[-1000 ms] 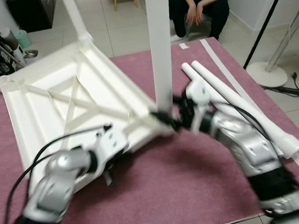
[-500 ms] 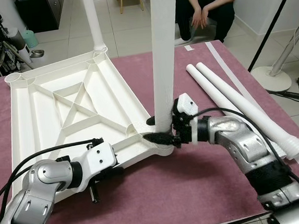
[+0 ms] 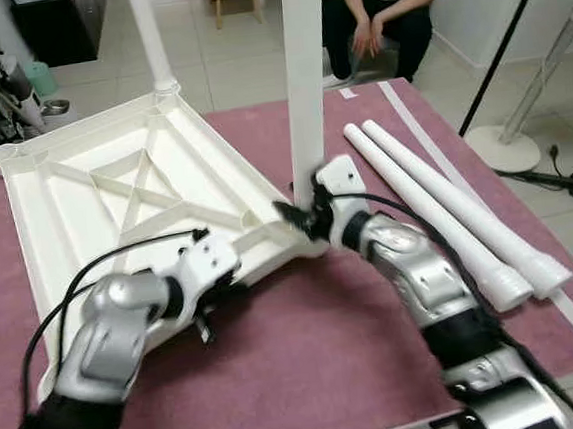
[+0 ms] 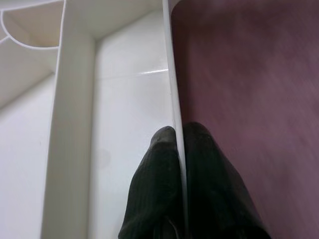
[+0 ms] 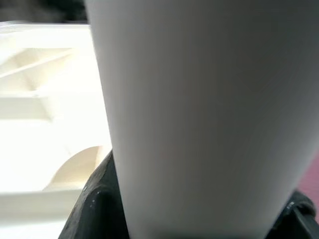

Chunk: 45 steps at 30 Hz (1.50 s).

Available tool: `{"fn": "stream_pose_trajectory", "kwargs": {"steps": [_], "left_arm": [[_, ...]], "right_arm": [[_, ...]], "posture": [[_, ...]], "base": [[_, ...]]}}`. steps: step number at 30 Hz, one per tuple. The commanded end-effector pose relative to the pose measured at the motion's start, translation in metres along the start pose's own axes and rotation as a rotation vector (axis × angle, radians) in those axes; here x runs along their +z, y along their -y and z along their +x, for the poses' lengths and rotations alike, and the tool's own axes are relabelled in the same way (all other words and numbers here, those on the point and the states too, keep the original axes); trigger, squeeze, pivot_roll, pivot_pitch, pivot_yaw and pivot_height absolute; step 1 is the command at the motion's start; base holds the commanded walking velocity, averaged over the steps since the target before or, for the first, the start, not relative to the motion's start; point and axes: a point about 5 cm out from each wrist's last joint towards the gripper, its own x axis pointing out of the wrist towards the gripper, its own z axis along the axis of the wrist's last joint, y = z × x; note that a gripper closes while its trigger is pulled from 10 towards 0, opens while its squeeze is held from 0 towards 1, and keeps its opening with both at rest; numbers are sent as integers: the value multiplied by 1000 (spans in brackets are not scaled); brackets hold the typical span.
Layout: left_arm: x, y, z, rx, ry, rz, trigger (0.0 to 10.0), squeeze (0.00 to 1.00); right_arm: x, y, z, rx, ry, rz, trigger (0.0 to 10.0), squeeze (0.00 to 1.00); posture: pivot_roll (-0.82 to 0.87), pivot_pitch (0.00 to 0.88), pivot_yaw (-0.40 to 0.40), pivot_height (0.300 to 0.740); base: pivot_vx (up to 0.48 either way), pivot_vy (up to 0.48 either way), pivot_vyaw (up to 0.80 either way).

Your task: Building children table

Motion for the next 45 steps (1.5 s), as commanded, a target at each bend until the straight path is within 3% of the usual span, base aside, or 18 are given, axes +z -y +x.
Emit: {"fn": "stream_pose_trajectory", "kwargs": {"steps": [1,7,8,12,13,18,19,20,23,27,28,37,41,42,45], "left_arm": [[61,-13,1,433,225,122,10000,0],[77,-20,8,473,235,186,10000,0],[74,-19,8,461,223,201,10000,0],[63,-16,7,439,190,209,10000,0],[57,-14,6,428,172,208,10000,0],[50,-12,6,422,142,196,10000,0],[45,-11,6,411,126,205,10000,0],[37,-7,6,382,102,217,10000,0],[29,-4,5,361,86,211,10000,0],[21,-1,4,348,69,217,10000,0],[17,1,3,340,66,215,10000,1000],[9,15,-2,222,78,248,10000,1000],[10,16,-15,193,110,248,10000,1000],[9,15,-19,197,115,246,10000,27],[8,12,-23,205,119,248,10000,0]], "right_arm": [[-16,-38,8,57,-95,-3,0,0],[-13,-40,17,-26,-84,31,0,0],[-9,-44,18,15,-61,25,10000,0],[-6,-48,15,58,-19,33,10000,0],[-7,-48,13,87,-4,56,10000,1000],[-4,-56,9,156,42,115,10000,1000],[-1,-61,5,230,58,139,10000,0],[2,-68,-3,359,78,151,10000,0],[1,-72,-12,462,85,131,10000,0],[-2,-69,-18,489,84,111,10000,0],[-4,-66,-20,493,79,103,10000,0],[-11,-55,-29,508,56,101,10000,0],[-8,-49,-40,588,61,100,10000,0],[-9,-46,-42,597,52,92,10000,0],[-15,-40,-47,605,22,59,10000,0]], "posture": [[76,0,40,740],[75,0,46,740],[72,0,50,740],[69,0,50,740],[72,0,49,740],[77,0,45,740],[79,0,45,740],[78,0,46,740],[78,0,46,740],[74,0,48,740],[72,0,46,740],[71,0,45,740],[70,0,47,740],[70,0,47,740],[69,0,47,740]], "base": [[0,0,0],[0,0,0],[0,0,0],[0,0,0],[0,0,0],[0,0,0],[0,0,0],[0,0,0],[0,0,0],[0,0,0],[0,0,0],[0,0,0],[0,0,0],[0,0,0],[0,0,0]]}}
